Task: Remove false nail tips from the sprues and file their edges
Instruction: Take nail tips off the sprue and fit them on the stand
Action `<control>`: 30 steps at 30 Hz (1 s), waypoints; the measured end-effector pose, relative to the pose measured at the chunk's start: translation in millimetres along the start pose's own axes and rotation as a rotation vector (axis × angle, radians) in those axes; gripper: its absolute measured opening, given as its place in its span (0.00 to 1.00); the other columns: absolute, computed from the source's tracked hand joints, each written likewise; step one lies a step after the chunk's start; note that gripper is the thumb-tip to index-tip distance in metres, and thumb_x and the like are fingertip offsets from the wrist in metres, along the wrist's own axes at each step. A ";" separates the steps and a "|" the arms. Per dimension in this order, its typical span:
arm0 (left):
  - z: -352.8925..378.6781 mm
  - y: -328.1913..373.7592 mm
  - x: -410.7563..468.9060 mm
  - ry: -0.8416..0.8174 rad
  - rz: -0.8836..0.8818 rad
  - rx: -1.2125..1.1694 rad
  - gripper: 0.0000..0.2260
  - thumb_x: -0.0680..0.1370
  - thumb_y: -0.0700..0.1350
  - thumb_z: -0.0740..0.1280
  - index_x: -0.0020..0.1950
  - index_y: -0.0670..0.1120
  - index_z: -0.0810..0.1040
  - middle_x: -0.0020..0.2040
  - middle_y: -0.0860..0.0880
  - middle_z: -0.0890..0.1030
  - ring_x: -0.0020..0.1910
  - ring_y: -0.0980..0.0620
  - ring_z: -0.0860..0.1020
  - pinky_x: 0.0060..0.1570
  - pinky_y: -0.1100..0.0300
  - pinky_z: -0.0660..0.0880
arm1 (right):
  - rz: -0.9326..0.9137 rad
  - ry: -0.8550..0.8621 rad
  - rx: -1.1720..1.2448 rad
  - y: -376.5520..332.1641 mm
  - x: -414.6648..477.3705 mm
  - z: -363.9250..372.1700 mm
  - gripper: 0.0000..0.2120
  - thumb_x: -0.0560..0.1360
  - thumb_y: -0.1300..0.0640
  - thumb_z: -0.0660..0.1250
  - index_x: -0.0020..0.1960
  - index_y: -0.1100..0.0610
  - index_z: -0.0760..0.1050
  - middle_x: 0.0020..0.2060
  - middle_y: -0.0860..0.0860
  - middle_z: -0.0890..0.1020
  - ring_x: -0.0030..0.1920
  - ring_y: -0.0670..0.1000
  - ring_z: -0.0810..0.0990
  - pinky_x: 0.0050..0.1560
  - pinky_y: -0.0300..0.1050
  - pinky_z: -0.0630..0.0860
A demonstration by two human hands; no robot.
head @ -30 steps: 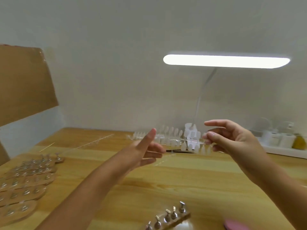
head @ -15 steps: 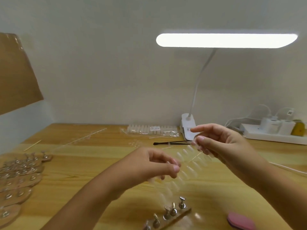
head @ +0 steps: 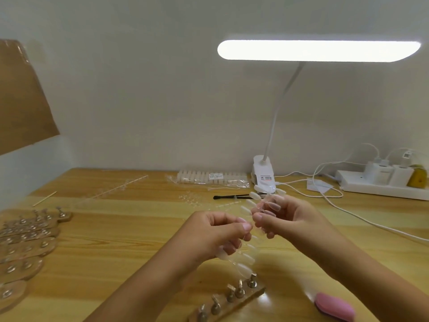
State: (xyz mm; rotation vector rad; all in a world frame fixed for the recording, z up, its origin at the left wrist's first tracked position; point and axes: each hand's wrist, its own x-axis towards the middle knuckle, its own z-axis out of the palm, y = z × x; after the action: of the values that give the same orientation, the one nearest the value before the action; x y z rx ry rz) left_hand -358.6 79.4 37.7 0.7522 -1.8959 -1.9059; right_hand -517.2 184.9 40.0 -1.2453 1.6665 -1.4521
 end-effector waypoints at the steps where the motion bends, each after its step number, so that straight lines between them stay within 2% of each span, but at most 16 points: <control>1: 0.9 -0.8 -0.3 0.010 -0.003 -0.008 0.06 0.74 0.46 0.74 0.46 0.44 0.87 0.40 0.49 0.85 0.32 0.59 0.77 0.33 0.68 0.73 | -0.079 0.033 -0.139 0.6 -1.8 -0.2 0.03 0.73 0.57 0.73 0.46 0.56 0.81 0.35 0.54 0.81 0.35 0.43 0.78 0.37 0.37 0.77; 4: 3.6 -2.1 -1.1 -0.009 -0.041 -0.133 0.08 0.72 0.44 0.75 0.47 0.41 0.87 0.38 0.48 0.85 0.31 0.58 0.77 0.32 0.68 0.75 | -0.514 0.165 -0.642 7.2 -5.3 -0.5 0.08 0.74 0.51 0.68 0.46 0.56 0.79 0.37 0.47 0.79 0.37 0.46 0.77 0.38 0.42 0.77; 6: 4.4 -0.5 -2.7 -0.072 -0.077 -0.240 0.07 0.71 0.44 0.75 0.44 0.40 0.87 0.35 0.49 0.82 0.29 0.58 0.75 0.30 0.69 0.74 | -0.761 0.220 -0.842 7.5 -6.6 -1.2 0.11 0.77 0.52 0.65 0.45 0.59 0.79 0.39 0.48 0.79 0.37 0.47 0.77 0.35 0.43 0.76; 9: 2.9 5.1 -6.4 -0.171 -0.120 -0.445 0.05 0.72 0.41 0.76 0.42 0.39 0.86 0.34 0.48 0.79 0.28 0.58 0.74 0.27 0.70 0.73 | -0.935 0.209 -0.959 5.5 -7.4 -7.1 0.12 0.76 0.53 0.64 0.45 0.60 0.81 0.42 0.52 0.81 0.40 0.50 0.80 0.37 0.43 0.78; 11: 4.7 7.9 -9.9 -0.184 -0.122 -0.484 0.05 0.71 0.41 0.77 0.42 0.39 0.87 0.36 0.47 0.80 0.29 0.58 0.74 0.27 0.70 0.73 | -0.940 0.182 -0.927 7.6 -7.6 -8.8 0.12 0.76 0.53 0.64 0.47 0.60 0.82 0.44 0.52 0.82 0.43 0.48 0.81 0.39 0.42 0.79; 13: 7.6 8.0 -10.8 -0.098 -0.027 -0.330 0.03 0.71 0.41 0.76 0.43 0.43 0.87 0.38 0.48 0.82 0.30 0.58 0.76 0.29 0.70 0.73 | -0.788 0.164 -0.673 6.4 -8.9 -4.6 0.10 0.76 0.52 0.67 0.45 0.58 0.83 0.42 0.50 0.82 0.42 0.48 0.81 0.42 0.41 0.79; 14: 7.2 6.9 -10.7 -0.024 0.097 -0.162 0.02 0.72 0.41 0.75 0.43 0.45 0.87 0.38 0.49 0.84 0.32 0.58 0.78 0.32 0.70 0.74 | -0.622 0.151 -0.425 1.9 -9.3 -1.8 0.10 0.75 0.51 0.69 0.43 0.57 0.83 0.40 0.50 0.83 0.41 0.50 0.81 0.41 0.42 0.79; 15: 4.2 5.0 -10.3 0.068 0.298 0.100 0.03 0.74 0.41 0.74 0.44 0.47 0.87 0.39 0.51 0.84 0.35 0.58 0.79 0.35 0.69 0.74 | -0.391 0.099 -0.107 -4.8 -8.8 0.0 0.10 0.72 0.49 0.72 0.43 0.56 0.84 0.38 0.51 0.83 0.40 0.51 0.81 0.40 0.42 0.79; 17: -9.2 5.1 -8.7 0.267 0.864 0.777 0.03 0.76 0.41 0.73 0.47 0.47 0.86 0.41 0.51 0.83 0.41 0.55 0.81 0.41 0.64 0.77 | 0.039 -0.103 0.444 -11.3 -5.8 0.4 0.12 0.66 0.49 0.79 0.45 0.55 0.85 0.39 0.49 0.83 0.41 0.47 0.82 0.40 0.39 0.80; 18: -17.1 6.3 -8.1 0.322 1.118 1.065 0.04 0.77 0.41 0.72 0.49 0.44 0.86 0.43 0.49 0.83 0.42 0.52 0.80 0.43 0.60 0.78 | 0.145 -0.170 0.601 -11.8 -4.8 -0.2 0.14 0.63 0.50 0.81 0.46 0.55 0.85 0.40 0.49 0.83 0.41 0.46 0.82 0.40 0.38 0.79; 19: -24.3 7.3 -7.9 0.343 1.274 1.249 0.05 0.77 0.41 0.72 0.51 0.42 0.86 0.43 0.47 0.82 0.42 0.49 0.80 0.43 0.57 0.78 | 0.192 -0.195 0.691 -12.1 -4.3 -0.8 0.16 0.60 0.51 0.82 0.45 0.55 0.85 0.40 0.49 0.82 0.40 0.45 0.81 0.40 0.39 0.79; 20: -29.9 8.5 -7.6 0.356 1.325 1.315 0.06 0.77 0.40 0.71 0.51 0.42 0.86 0.44 0.46 0.82 0.42 0.48 0.79 0.43 0.55 0.78 | 0.218 -0.206 0.749 -13.4 -4.1 -0.8 0.18 0.57 0.52 0.84 0.43 0.55 0.85 0.40 0.49 0.82 0.39 0.46 0.81 0.39 0.39 0.79; 22: -40.6 10.0 -7.4 0.385 1.315 1.330 0.06 0.77 0.39 0.70 0.51 0.42 0.86 0.44 0.45 0.82 0.42 0.47 0.79 0.43 0.54 0.78 | 0.255 -0.202 0.818 -16.0 -4.7 -0.2 0.19 0.54 0.52 0.86 0.41 0.55 0.85 0.40 0.50 0.82 0.38 0.46 0.81 0.38 0.39 0.79; 25: -56.8 6.0 -3.2 0.368 1.164 1.427 0.04 0.77 0.40 0.70 0.49 0.43 0.85 0.44 0.47 0.80 0.42 0.46 0.78 0.40 0.54 0.77 | 0.194 -0.170 0.645 -19.7 -7.2 -0.2 0.10 0.62 0.51 0.81 0.39 0.53 0.85 0.39 0.51 0.82 0.36 0.46 0.81 0.37 0.38 0.80; 27: -63.8 1.6 0.2 0.314 0.873 1.439 0.02 0.76 0.42 0.73 0.48 0.45 0.85 0.44 0.50 0.78 0.44 0.48 0.77 0.38 0.55 0.75 | 0.150 -0.198 0.478 -22.4 -9.3 -0.5 0.06 0.67 0.52 0.75 0.41 0.53 0.84 0.38 0.51 0.83 0.36 0.47 0.81 0.37 0.39 0.80; 30: -70.9 -16.2 4.6 0.186 0.493 1.483 0.10 0.79 0.54 0.66 0.58 0.54 0.80 0.54 0.57 0.74 0.57 0.56 0.72 0.48 0.62 0.70 | 0.132 -0.284 0.334 -24.5 -14.4 -3.6 0.07 0.68 0.54 0.71 0.45 0.54 0.84 0.38 0.54 0.82 0.36 0.49 0.81 0.37 0.39 0.79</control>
State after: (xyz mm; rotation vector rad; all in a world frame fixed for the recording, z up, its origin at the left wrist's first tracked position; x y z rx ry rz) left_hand -318.5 20.2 23.6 0.6072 -2.7713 0.0934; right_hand -508.4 200.4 62.5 -1.0750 1.2357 -1.3366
